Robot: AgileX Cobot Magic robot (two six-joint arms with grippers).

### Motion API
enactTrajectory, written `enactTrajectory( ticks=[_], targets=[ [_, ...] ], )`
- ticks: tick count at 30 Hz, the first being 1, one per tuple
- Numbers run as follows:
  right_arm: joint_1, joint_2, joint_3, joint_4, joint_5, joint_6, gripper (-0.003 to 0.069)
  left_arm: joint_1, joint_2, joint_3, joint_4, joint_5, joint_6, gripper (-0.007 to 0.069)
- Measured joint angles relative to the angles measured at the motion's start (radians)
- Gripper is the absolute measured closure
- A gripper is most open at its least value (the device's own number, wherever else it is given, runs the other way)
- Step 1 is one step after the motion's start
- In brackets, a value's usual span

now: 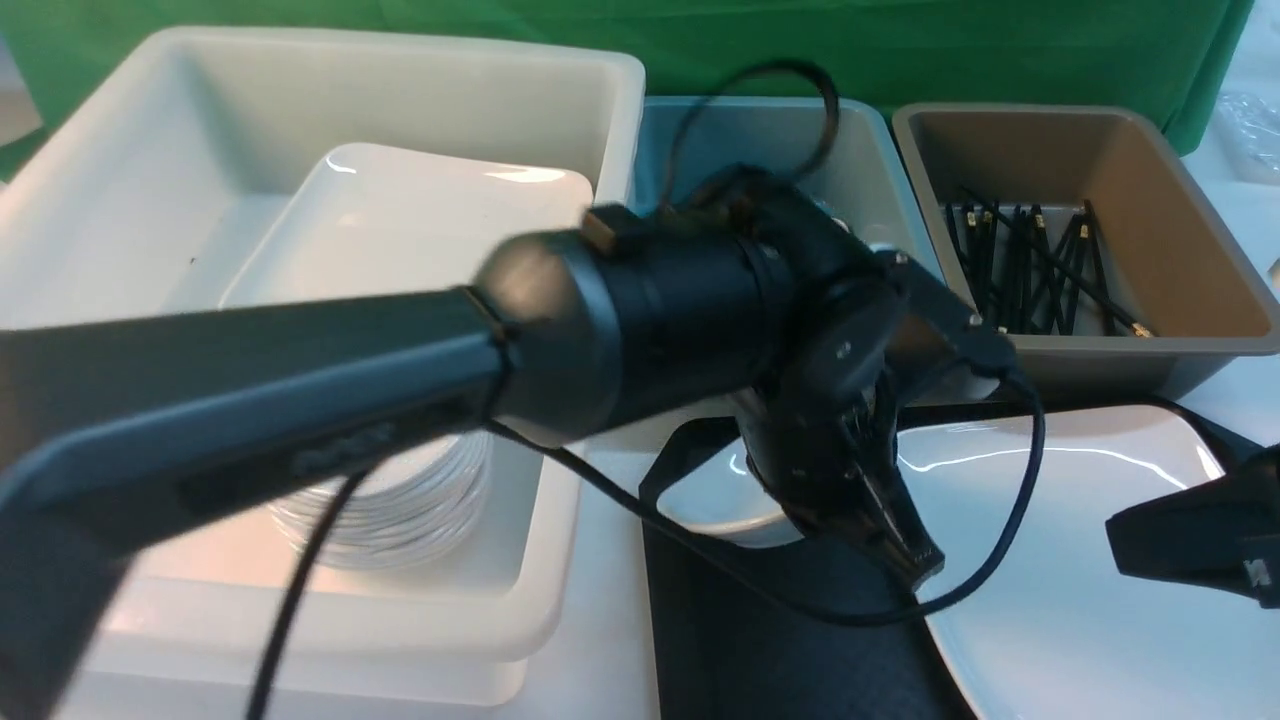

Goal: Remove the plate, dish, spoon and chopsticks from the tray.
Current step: Use the left arm to put the small plate into the large storage box on the left

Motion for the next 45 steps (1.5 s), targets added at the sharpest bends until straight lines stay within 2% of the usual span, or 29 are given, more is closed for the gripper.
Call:
enactTrajectory(
  ticks=[6, 11, 13, 16, 18, 21, 25, 30, 35, 41, 45],
  targets=[
    [0.000, 0.000, -0.080, -0.001, 0.072, 0.018, 0.0632, 0.000, -0.119, 0.000, 0.013, 0.004, -0.001, 0.0596],
    [0.000, 0.001, -0.156, 0.003, 0.085, 0.019, 0.0632, 0.001, -0.244, -0.022, 0.131, 0.019, -0.003, 0.0596],
    [0.000, 0.011, -0.203, 0.032, 0.082, 0.013, 0.0632, 0.017, -0.308, -0.034, 0.237, 0.022, -0.033, 0.0596],
    [0.002, 0.034, -0.245, 0.095, 0.082, -0.018, 0.0635, 0.053, -0.357, -0.040, 0.277, 0.045, -0.056, 0.0596],
    [0.032, 0.073, -0.293, 0.149, 0.081, -0.050, 0.0636, 0.116, -0.391, -0.040, 0.291, 0.107, -0.070, 0.0596],
    [0.116, 0.134, -0.344, 0.162, 0.063, -0.060, 0.0636, 0.206, -0.399, -0.033, 0.287, 0.199, -0.077, 0.0596],
    [0.263, 0.243, -0.397, 0.150, 0.003, -0.060, 0.0636, 0.321, -0.398, 0.025, 0.219, 0.262, -0.080, 0.0596],
    [0.403, 0.358, -0.441, 0.102, -0.048, -0.035, 0.0636, 0.387, -0.398, 0.175, 0.165, 0.199, -0.092, 0.0596],
    [0.423, 0.407, -0.449, 0.092, -0.055, -0.034, 0.0636, 0.389, -0.398, 0.313, 0.143, 0.088, -0.093, 0.0596],
    [0.423, 0.411, -0.451, 0.087, -0.076, -0.034, 0.0636, 0.389, -0.397, 0.379, 0.138, 0.047, -0.093, 0.0589],
    [0.423, 0.411, -0.451, 0.086, -0.097, -0.031, 0.0636, 0.389, -0.397, 0.379, 0.134, 0.035, -0.099, 0.0502]
  ],
)
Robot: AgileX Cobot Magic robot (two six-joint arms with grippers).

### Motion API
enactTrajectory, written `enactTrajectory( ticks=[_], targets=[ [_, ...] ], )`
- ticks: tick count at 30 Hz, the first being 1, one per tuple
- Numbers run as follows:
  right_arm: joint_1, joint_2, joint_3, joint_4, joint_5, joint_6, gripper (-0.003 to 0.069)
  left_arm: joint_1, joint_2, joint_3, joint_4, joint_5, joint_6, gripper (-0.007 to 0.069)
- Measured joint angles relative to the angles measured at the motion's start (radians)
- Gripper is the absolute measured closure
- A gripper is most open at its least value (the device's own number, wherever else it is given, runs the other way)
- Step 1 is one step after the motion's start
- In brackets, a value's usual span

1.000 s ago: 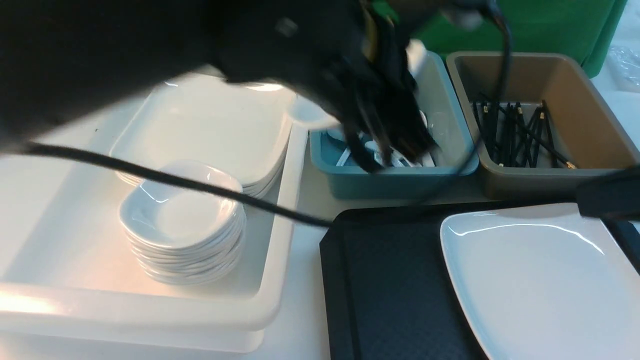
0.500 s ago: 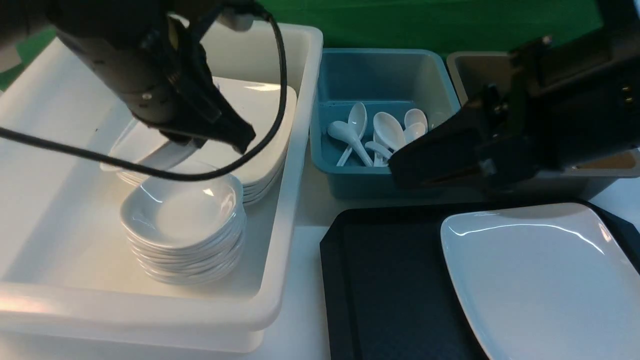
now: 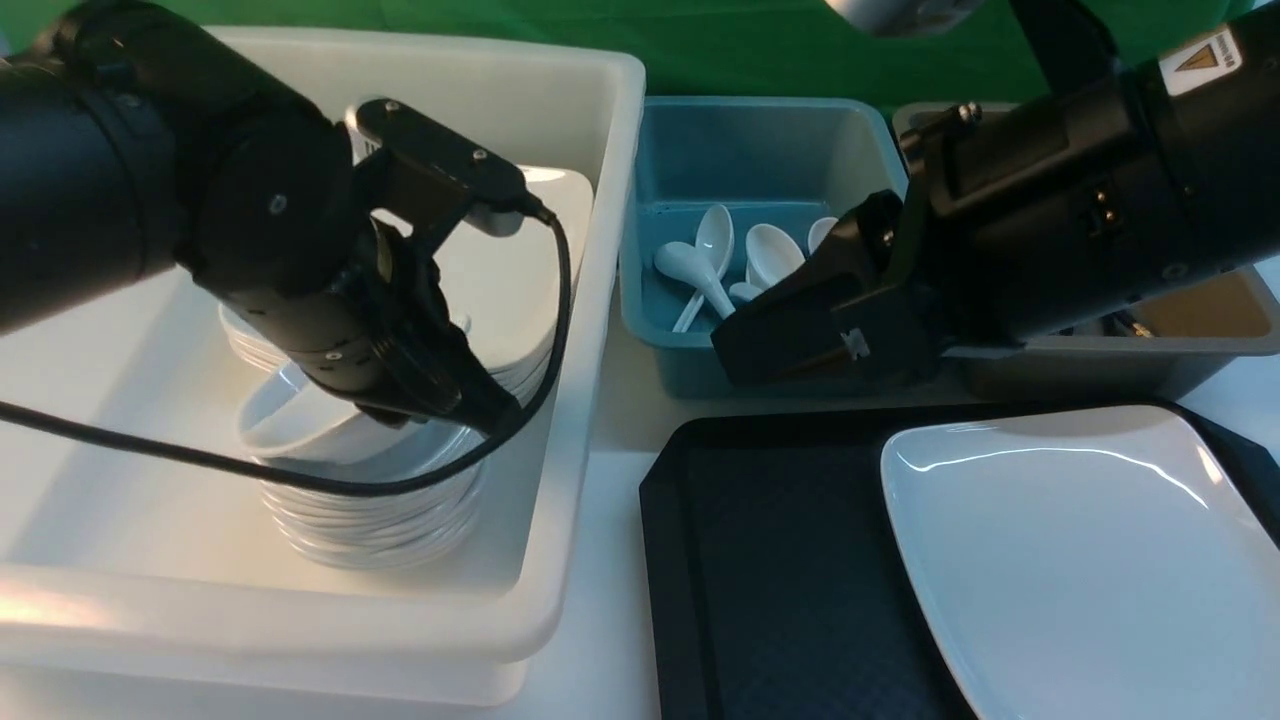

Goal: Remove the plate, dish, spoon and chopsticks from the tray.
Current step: Use the left arm to put the small plate into the large storage box on the left, then use the left arm to grab a plate from the dinner plate

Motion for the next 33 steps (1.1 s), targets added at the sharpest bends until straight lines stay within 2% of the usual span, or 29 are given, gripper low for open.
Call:
enactTrajectory(
  ticks=[4, 6, 8, 10, 13, 15, 18, 21, 22, 24, 28, 31, 33],
  targets=[
    [0.000, -0.002, -0.002, -0.024, -0.002, 0.021, 0.0636, 0.000, 0.000, 0.000, 0.000, 0.004, -0.003, 0.0340],
    [-0.001, -0.007, -0.011, -0.096, -0.003, 0.058, 0.0636, 0.000, 0.000, -0.005, -0.005, 0.013, -0.006, 0.0243],
    [-0.001, -0.023, -0.034, -0.228, 0.007, 0.135, 0.0636, 0.000, -0.001, -0.038, -0.038, 0.035, -0.011, 0.0160],
    [-0.001, -0.046, -0.052, -0.350, 0.023, 0.201, 0.0636, 0.000, -0.007, -0.081, -0.072, 0.051, -0.015, 0.0119],
    [-0.001, -0.094, -0.067, -0.519, 0.062, 0.276, 0.0634, -0.003, -0.022, -0.146, -0.118, 0.067, -0.018, 0.0104],
    [-0.001, -0.132, -0.068, -0.641, 0.113, 0.323, 0.0633, -0.016, -0.029, -0.191, -0.152, 0.068, -0.018, 0.0111],
    [-0.001, -0.191, -0.068, -0.814, 0.228, 0.400, 0.0632, -0.071, -0.026, -0.259, -0.214, 0.057, -0.022, 0.0199],
    [-0.003, -0.249, -0.066, -0.940, 0.278, 0.461, 0.0632, -0.145, 0.019, -0.331, -0.280, 0.054, -0.049, 0.0377],
    [-0.010, -0.270, -0.061, -0.965, 0.278, 0.472, 0.0634, -0.180, 0.060, -0.369, -0.307, 0.055, -0.052, 0.0481],
    [-0.038, -0.313, -0.039, -0.984, 0.278, 0.484, 0.0634, -0.215, 0.124, -0.418, -0.342, 0.060, -0.050, 0.0566],
    [-0.130, -0.374, 0.054, -0.993, 0.278, 0.519, 0.0636, -0.263, 0.259, -0.511, -0.376, 0.076, -0.048, 0.0606],
    [-0.224, -0.411, 0.176, -0.969, 0.279, 0.519, 0.0636, -0.287, 0.379, -0.590, -0.379, 0.091, -0.048, 0.0592],
    [-0.288, -0.424, 0.275, -0.925, 0.278, 0.510, 0.0636, -0.292, 0.446, -0.634, -0.382, 0.092, -0.048, 0.0555]
  ],
)
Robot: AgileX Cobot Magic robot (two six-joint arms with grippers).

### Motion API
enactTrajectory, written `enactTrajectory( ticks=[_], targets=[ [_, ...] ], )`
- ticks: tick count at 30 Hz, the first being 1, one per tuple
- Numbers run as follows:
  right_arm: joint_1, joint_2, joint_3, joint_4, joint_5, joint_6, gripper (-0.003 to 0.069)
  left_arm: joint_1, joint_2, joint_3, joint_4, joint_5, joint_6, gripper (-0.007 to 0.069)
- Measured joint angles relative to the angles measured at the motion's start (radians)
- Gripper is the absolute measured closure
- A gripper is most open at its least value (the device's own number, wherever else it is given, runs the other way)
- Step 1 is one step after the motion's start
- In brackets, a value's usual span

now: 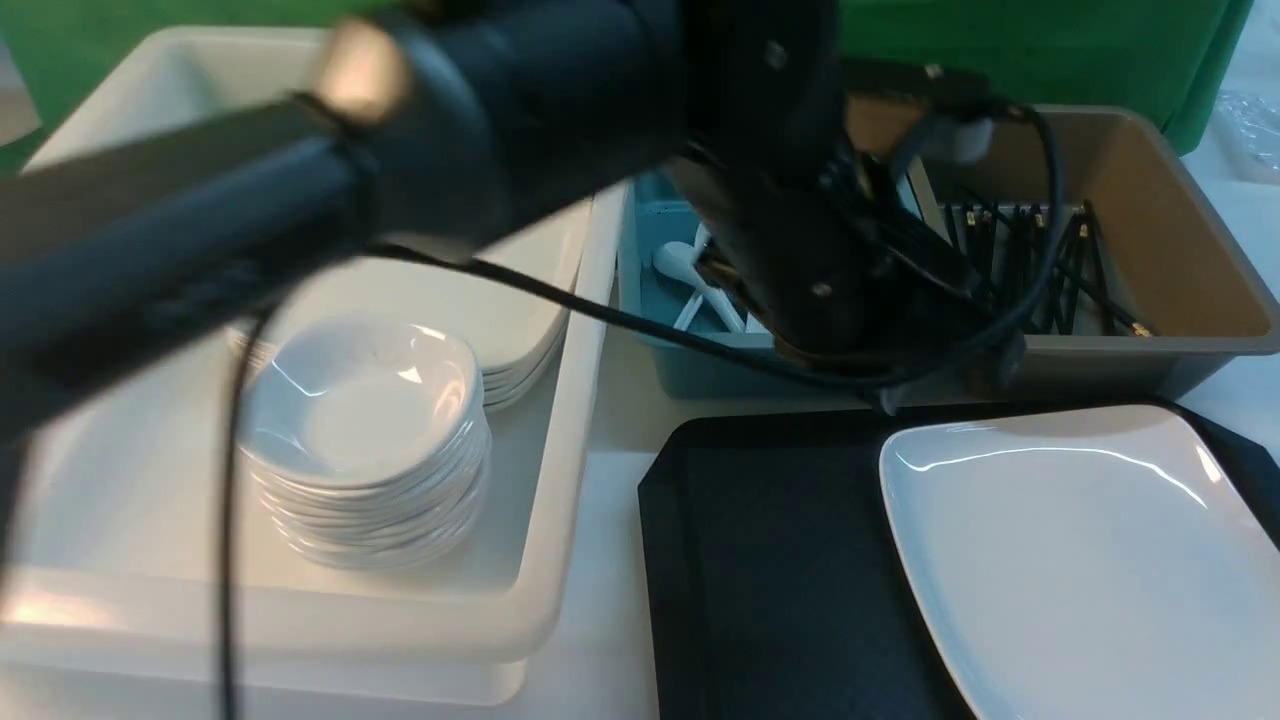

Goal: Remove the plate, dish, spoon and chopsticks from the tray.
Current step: Use the left arm to grab a plate from the dinner plate

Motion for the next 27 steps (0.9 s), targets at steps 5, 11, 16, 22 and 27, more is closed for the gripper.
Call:
enactTrajectory(
  ticks=[5, 11, 16, 22, 27],
  targets=[
    [-0.085, -0.006, 0.168, 0.115, -0.003, -0.064, 0.0636, 0.000, 0.146, -0.088, 0.002, -0.005, -0.006, 0.0380],
    [-0.094, -0.006, 0.221, 0.151, -0.010, -0.079, 0.0636, 0.000, 0.273, -0.118, 0.009, -0.111, -0.007, 0.0154],
    [-0.094, -0.006, 0.221, 0.168, -0.031, -0.079, 0.0636, 0.001, 0.341, -0.119, 0.012, -0.223, -0.007, 0.0066],
    [-0.094, -0.007, 0.222, 0.214, -0.052, -0.113, 0.0636, 0.011, 0.389, -0.123, 0.013, -0.300, -0.023, 0.0057],
    [-0.094, -0.007, 0.222, 0.224, -0.061, -0.130, 0.0636, 0.015, 0.415, -0.124, 0.016, -0.326, -0.026, 0.0057]
  ],
)
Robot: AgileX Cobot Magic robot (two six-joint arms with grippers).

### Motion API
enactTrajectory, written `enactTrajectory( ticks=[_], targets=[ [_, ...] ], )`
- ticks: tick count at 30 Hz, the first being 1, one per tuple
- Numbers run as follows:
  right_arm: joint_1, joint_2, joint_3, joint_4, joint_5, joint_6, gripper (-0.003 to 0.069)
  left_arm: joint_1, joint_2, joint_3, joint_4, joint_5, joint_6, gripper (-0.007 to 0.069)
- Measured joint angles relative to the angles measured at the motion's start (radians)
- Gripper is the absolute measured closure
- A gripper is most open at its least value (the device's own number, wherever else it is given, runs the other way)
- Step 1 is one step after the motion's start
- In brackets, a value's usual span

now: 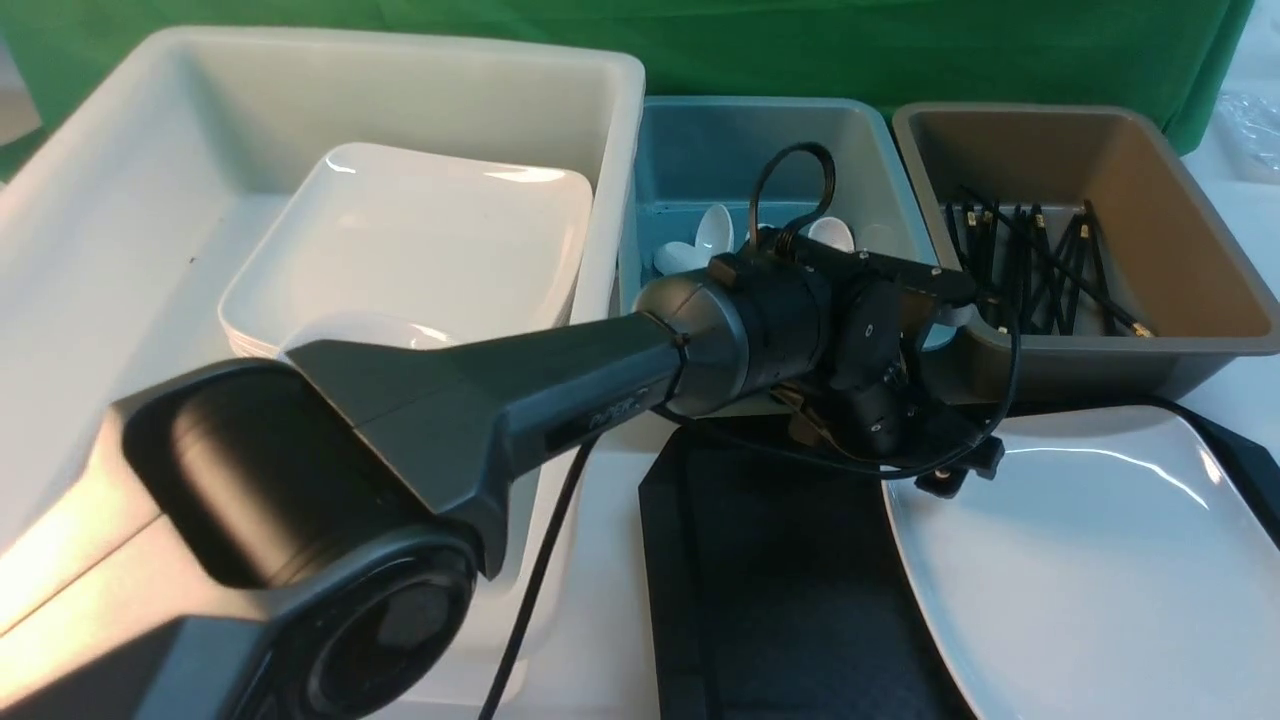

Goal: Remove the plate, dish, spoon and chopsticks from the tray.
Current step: Use the left arm to grab a plate from the dinner plate

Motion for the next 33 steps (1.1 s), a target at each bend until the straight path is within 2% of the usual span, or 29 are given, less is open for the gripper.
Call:
enactTrajectory(
  ticks=[5, 9, 11, 13, 15, 24, 29, 33],
  targets=[
    [0.000, 0.000, 0.000, 0.002, -0.003, -0.018, 0.0636, 0.000, 0.009, 0.000, -0.025, -0.039, 0.000, 0.0068],
    [-0.001, 0.000, 0.000, 0.002, -0.005, -0.020, 0.0636, 0.000, 0.018, -0.001, -0.049, -0.054, 0.009, 0.0139],
    [-0.001, 0.000, 0.000, 0.002, -0.011, -0.020, 0.0636, -0.001, 0.021, -0.001, -0.053, -0.057, 0.016, 0.0223],
    [-0.001, 0.000, 0.000, 0.002, -0.021, -0.020, 0.0636, -0.002, 0.022, -0.001, -0.059, -0.057, 0.017, 0.0348],
    [-0.001, 0.000, 0.000, 0.002, -0.033, -0.020, 0.0636, 0.003, 0.020, -0.003, -0.088, -0.051, 0.003, 0.0412],
    [-0.001, 0.000, -0.012, 0.005, -0.055, -0.020, 0.0636, 0.005, -0.029, -0.006, -0.060, 0.083, 0.006, 0.0429],
    [-0.001, 0.000, -0.124, 0.050, -0.034, -0.023, 0.0636, 0.005, -0.142, -0.006, -0.034, 0.175, 0.073, 0.0505],
    [-0.002, 0.000, -0.230, 0.166, -0.006, -0.091, 0.0636, 0.003, -0.244, -0.006, -0.028, 0.248, 0.107, 0.0566]
  ],
)
